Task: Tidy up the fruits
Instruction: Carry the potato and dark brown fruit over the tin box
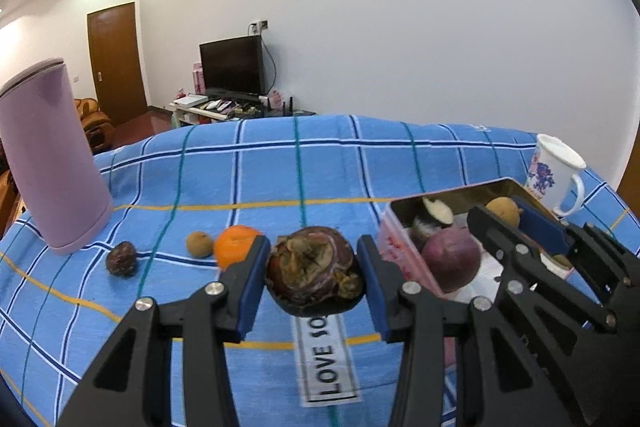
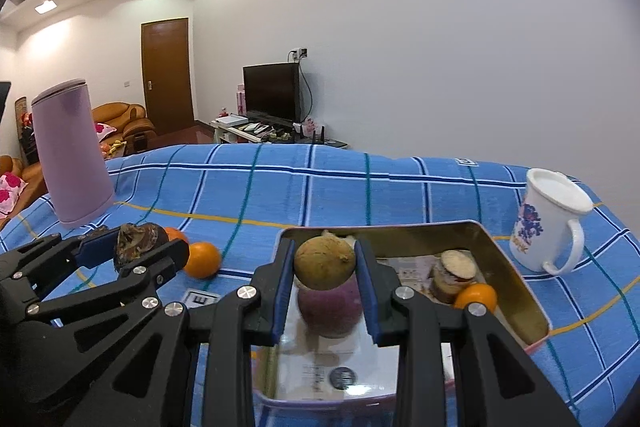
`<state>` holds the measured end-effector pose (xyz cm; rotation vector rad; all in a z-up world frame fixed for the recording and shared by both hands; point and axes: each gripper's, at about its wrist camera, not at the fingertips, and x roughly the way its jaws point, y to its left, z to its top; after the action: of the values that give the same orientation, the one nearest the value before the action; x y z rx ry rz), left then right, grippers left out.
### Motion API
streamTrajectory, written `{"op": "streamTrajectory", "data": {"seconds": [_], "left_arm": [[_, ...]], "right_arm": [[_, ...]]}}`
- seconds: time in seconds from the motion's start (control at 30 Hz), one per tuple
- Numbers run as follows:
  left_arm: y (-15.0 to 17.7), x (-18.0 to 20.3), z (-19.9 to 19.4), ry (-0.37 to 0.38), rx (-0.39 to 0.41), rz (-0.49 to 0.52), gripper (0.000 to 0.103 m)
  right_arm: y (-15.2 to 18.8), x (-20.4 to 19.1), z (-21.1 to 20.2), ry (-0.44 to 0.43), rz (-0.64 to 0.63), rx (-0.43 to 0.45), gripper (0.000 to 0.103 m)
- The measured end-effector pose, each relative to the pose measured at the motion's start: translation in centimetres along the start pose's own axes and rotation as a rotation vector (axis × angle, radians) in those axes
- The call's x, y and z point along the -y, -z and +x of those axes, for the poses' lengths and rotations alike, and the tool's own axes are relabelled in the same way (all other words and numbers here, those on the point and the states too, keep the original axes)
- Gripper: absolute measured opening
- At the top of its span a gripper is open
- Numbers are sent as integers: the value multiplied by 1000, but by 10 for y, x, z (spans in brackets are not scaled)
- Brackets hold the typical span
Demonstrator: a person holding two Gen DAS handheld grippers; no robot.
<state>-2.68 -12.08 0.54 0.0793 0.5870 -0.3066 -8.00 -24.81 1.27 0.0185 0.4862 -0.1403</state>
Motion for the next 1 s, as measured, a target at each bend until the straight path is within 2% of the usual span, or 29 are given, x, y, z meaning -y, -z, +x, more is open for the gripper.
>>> {"op": "streamTrajectory", "data": {"seconds": [1.0], "left_arm": [[-12,94,21,82,8,78,47]], "right_arm": [[-2,111,3,154,79,-4,32]]}}
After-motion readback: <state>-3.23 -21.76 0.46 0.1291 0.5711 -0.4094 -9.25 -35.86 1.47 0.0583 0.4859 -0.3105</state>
